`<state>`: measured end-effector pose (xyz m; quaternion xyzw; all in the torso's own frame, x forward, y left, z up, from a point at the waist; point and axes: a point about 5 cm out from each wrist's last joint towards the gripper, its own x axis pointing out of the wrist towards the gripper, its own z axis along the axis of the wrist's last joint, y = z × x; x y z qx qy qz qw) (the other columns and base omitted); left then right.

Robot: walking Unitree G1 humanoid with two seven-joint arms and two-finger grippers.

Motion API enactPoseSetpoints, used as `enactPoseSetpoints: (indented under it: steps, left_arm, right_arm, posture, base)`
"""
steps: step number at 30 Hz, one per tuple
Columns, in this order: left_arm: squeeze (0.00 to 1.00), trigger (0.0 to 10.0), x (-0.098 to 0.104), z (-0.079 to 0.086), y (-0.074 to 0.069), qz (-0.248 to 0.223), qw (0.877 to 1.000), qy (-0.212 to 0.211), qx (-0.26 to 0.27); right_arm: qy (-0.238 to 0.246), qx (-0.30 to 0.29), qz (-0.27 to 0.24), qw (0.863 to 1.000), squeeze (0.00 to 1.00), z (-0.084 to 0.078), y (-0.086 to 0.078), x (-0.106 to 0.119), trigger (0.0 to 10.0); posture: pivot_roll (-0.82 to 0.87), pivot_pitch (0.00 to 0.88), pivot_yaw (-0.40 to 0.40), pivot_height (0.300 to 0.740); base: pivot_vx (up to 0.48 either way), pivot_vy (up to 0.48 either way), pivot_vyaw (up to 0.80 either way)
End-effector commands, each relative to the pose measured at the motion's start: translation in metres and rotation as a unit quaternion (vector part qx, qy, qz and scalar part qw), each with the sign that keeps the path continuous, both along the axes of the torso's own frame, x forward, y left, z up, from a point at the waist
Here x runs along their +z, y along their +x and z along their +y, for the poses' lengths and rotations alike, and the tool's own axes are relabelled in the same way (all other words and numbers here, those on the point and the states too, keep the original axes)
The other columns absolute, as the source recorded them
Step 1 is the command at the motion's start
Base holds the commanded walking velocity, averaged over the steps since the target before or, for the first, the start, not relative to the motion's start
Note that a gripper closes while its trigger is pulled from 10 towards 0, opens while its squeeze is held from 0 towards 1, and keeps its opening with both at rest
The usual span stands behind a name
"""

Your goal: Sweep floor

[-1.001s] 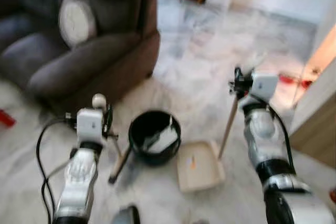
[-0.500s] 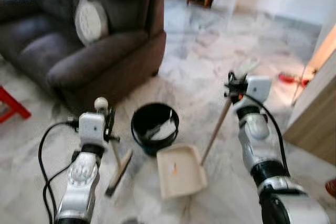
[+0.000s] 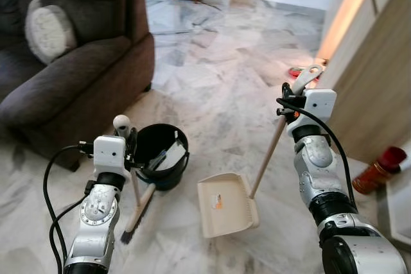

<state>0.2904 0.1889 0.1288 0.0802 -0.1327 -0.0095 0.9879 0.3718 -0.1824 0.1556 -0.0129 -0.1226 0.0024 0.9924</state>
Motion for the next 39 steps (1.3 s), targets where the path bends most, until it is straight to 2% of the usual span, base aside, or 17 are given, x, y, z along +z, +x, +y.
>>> enactPoseSetpoints:
  steps: [1, 7, 10, 39]
  left_arm:
    - [0.0, 10.0, -0.0009, -0.0061, 0.0012, 0.002, 1.0, -0.01, -0.014]
    - [0.0, 10.0, -0.0001, -0.007, 0.0058, 0.006, 1.0, 0.01, -0.01]
    - [0.0, 10.0, 0.0, -0.008, 0.0056, 0.005, 1.0, 0.006, -0.015]
    - [0.0, 10.0, 0.0006, -0.0109, 0.0038, 0.006, 1.0, 0.0, -0.022]
  right_arm:
    - [0.004, 0.002, -0.009, 1.0, 0.0, 0.0026, 0.0016, 0.0049, 10.0]
    - [0.002, -0.006, -0.009, 1.0, 0.0, -0.0006, -0.0004, 0.0033, 10.0]
    - [0.002, -0.009, -0.009, 1.0, 0.0, -0.0022, -0.0015, 0.0018, 10.0]
    - [0.0, -0.015, -0.004, 1.0, 0.0, -0.0029, -0.0019, 0.0006, 10.0]
  posture:
    - [0.14, 0.107, -0.05, 0.74]
    - [0.13, 0.108, -0.042, 0.74]
    - [0.13, 0.111, -0.038, 0.74]
    - [0.13, 0.131, -0.038, 0.74]
  base:
    - [0.0, 0.0, -0.8]
    - [0.0, -0.076, -0.8]
    - [0.0, -0.451, -0.8]
    - [0.0, 0.0, -0.8]
